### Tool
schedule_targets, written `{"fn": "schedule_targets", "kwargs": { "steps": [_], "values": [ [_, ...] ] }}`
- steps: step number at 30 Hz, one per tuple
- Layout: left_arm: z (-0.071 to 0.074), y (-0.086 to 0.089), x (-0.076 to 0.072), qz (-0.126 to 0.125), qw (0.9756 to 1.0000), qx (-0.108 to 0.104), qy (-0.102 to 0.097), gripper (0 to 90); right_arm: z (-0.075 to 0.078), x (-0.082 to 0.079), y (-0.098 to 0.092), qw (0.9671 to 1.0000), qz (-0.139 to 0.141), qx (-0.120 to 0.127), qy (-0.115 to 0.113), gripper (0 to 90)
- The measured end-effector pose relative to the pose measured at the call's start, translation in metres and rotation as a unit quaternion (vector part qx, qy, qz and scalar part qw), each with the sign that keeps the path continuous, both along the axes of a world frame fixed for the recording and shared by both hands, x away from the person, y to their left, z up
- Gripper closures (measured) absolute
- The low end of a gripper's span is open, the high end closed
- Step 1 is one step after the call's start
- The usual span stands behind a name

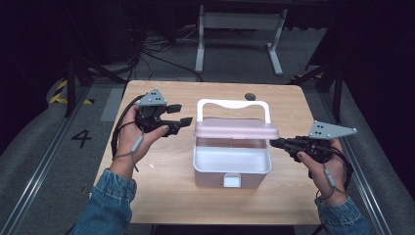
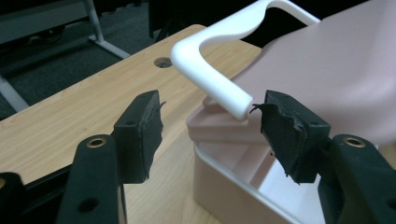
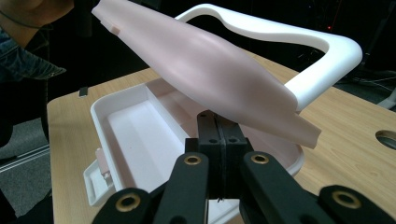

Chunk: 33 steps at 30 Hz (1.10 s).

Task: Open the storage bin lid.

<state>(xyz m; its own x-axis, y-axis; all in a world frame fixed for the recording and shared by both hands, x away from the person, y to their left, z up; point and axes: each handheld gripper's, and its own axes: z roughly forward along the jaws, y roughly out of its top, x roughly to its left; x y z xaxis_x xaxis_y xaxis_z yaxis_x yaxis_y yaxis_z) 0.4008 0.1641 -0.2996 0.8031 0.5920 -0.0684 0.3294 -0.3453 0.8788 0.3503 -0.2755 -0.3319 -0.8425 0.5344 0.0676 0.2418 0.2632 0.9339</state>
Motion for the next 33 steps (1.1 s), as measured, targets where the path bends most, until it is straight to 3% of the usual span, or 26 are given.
{"fn": "schedule_targets", "kwargs": {
  "steps": [14, 22, 33],
  "values": [
    [-0.015, 0.011, -0.029, -0.018, 0.9998, -0.009, -0.004, 39.7, 0.002, 0.002, -0.002, 0.9999, -0.002, 0.016, 0.003, 90.0],
    [-0.024, 0.0, -0.035, -0.014, 0.9993, -0.008, -0.035, 38.0, 0.003, 0.002, -0.002, 0.9998, -0.004, 0.019, 0.005, 90.0],
    [-0.024, -0.026, -0.033, -0.025, 0.9979, -0.016, -0.058, 36.2, 0.002, 0.002, -0.002, 0.9997, -0.002, 0.022, 0.01, 90.0]
  ]
}}
